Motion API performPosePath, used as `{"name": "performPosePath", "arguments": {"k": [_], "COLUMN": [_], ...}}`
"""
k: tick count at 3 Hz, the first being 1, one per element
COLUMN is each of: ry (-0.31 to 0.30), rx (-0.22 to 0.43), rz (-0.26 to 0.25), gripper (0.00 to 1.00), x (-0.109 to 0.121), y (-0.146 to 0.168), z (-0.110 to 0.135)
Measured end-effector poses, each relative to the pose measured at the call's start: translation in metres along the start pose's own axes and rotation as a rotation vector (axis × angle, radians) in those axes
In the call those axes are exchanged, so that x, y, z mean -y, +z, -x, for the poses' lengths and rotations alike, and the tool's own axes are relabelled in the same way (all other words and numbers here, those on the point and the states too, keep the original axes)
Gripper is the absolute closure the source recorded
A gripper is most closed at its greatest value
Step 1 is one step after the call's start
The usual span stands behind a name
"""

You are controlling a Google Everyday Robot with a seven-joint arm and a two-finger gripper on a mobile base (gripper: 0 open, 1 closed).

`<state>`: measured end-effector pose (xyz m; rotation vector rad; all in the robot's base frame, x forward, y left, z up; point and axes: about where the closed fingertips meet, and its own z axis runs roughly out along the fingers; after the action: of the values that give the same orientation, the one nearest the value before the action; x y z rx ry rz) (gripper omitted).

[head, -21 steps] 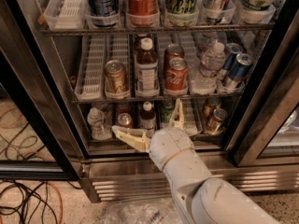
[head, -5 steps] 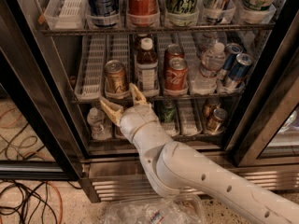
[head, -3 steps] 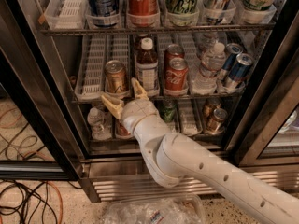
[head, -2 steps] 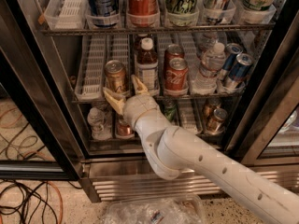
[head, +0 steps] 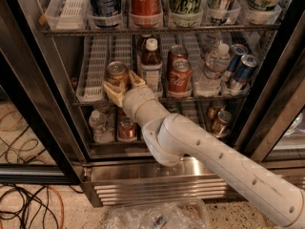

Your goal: Pick orange can from middle shelf of fridge

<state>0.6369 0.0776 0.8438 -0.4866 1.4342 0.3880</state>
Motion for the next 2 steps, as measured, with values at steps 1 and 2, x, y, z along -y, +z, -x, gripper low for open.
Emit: {"name": "performPosePath", "arguments": {"k": [1, 2], "ry": [0.002, 0.003], "rx": [-0.003, -0.002], "rz": [0.021, 0.022], "gripper": [0.38, 0.55], "x": [-0.0010, -0.0009], "y": [0.0165, 0.0174], "z": [-0.0007, -0.0005]}}
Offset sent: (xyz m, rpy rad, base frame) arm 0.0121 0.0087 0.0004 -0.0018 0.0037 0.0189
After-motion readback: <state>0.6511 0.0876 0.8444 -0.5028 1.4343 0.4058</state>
